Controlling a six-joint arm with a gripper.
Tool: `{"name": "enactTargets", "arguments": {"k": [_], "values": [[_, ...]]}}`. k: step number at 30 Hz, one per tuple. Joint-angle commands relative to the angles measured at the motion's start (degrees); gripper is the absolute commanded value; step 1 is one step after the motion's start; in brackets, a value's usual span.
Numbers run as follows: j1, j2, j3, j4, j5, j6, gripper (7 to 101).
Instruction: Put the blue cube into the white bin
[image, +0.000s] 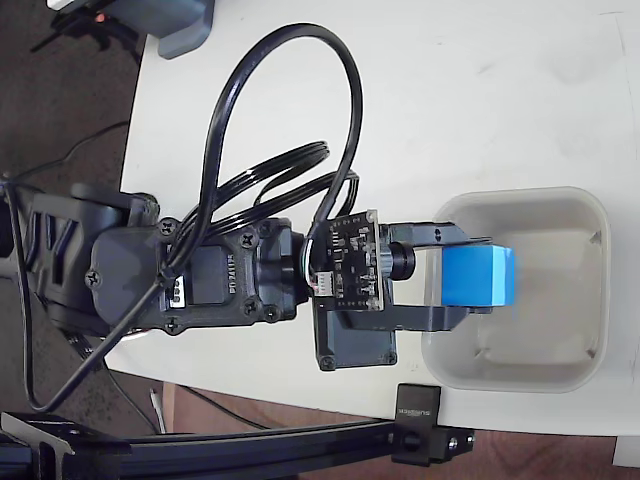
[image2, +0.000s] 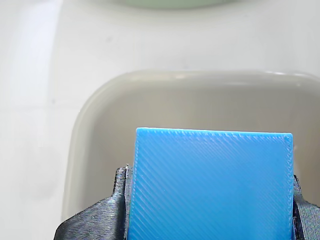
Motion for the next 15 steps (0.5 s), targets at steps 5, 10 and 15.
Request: {"name": "enactTargets", "arguments": {"k": [5, 10, 15], "values": [[0.4, 2.3, -4.4, -1.8, -0.3, -0.1, 100.3], [-0.1, 7.7, 2.0, -3.6, 0.6, -0.2, 100.3], [-1.8, 23.6, 20.5, -6.3, 4.3, -0.8, 100.3]]}}
